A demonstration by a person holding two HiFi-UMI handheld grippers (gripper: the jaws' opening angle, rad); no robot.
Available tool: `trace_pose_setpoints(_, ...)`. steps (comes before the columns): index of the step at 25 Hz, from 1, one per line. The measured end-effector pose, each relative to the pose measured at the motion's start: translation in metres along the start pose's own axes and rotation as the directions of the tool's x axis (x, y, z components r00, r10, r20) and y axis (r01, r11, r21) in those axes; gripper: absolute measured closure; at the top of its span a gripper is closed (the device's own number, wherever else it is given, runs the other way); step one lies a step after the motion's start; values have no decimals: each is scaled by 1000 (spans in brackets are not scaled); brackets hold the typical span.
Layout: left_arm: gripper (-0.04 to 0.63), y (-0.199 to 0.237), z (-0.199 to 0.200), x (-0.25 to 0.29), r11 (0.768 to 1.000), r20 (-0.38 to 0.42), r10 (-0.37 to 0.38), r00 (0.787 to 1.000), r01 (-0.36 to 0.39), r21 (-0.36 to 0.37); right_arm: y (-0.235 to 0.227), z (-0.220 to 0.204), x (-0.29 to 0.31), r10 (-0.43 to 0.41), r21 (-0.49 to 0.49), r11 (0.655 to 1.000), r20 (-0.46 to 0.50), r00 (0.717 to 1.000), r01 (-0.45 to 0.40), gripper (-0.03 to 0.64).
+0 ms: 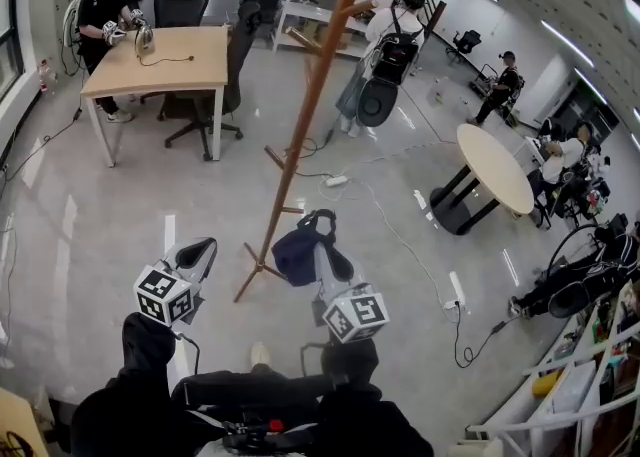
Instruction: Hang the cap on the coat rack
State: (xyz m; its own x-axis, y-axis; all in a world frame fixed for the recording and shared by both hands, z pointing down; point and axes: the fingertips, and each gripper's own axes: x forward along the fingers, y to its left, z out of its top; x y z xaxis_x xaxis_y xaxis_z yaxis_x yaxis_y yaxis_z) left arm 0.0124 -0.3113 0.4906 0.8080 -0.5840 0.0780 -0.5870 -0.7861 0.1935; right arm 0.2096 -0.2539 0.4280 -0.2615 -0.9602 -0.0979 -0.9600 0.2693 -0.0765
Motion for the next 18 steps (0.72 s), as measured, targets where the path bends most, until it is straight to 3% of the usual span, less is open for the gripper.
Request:
trace_pose_setpoints(11,592,23,4,7,994,11,106,994,-106,-15,-19,16,52,79,-35,996,36,996,-78,607)
trace_pose_setpoints(18,592,31,4,8,989,15,146,989,-146,-25,-21,49,76,109,-103,990,101,989,-99,607)
